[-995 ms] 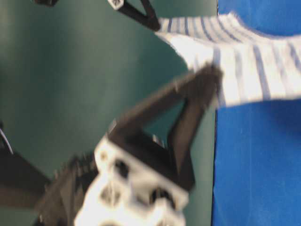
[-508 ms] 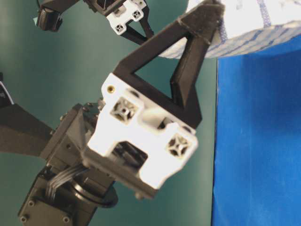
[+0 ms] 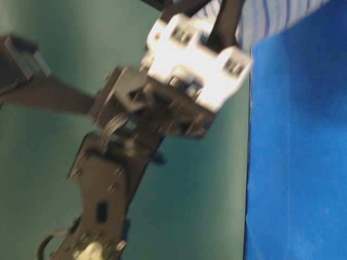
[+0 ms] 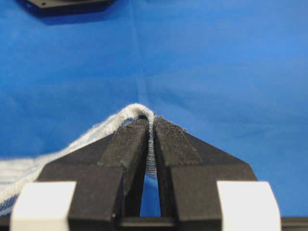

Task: Fold the blue towel.
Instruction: 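Lift the folded towel and swing it, right gripper moving to the far side, then lay the towel lengthwise on the table and release both grippers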

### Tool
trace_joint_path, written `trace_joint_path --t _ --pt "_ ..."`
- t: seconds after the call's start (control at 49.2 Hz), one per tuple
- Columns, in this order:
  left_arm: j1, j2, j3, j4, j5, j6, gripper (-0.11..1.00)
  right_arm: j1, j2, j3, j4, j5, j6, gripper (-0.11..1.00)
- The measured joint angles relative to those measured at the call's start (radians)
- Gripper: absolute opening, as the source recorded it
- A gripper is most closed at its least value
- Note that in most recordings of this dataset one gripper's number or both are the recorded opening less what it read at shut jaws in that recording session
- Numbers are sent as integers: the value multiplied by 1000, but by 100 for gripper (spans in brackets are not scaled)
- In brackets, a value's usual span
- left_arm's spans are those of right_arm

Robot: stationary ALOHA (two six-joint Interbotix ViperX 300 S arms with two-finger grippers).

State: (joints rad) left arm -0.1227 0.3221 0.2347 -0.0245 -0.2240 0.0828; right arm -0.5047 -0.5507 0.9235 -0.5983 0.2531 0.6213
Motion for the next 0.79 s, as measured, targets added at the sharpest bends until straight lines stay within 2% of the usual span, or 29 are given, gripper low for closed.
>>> trace_joint_path --t 0.183,0.345,0.528,0.792 --pt "2 57 -38 -2 -6 -9 2 0 32 -3 0 2 -2 3" --pt "-6 55 -15 -2 -11 -14 2 0 160 -57 -2 -57 -2 3" --pt "-31 32 71 -2 -32 -44 2 0 351 -169 -2 -132 -12 3" --pt "-58 -41 250 -6 -150 -167 2 17 588 -367 -2 -150 -58 3"
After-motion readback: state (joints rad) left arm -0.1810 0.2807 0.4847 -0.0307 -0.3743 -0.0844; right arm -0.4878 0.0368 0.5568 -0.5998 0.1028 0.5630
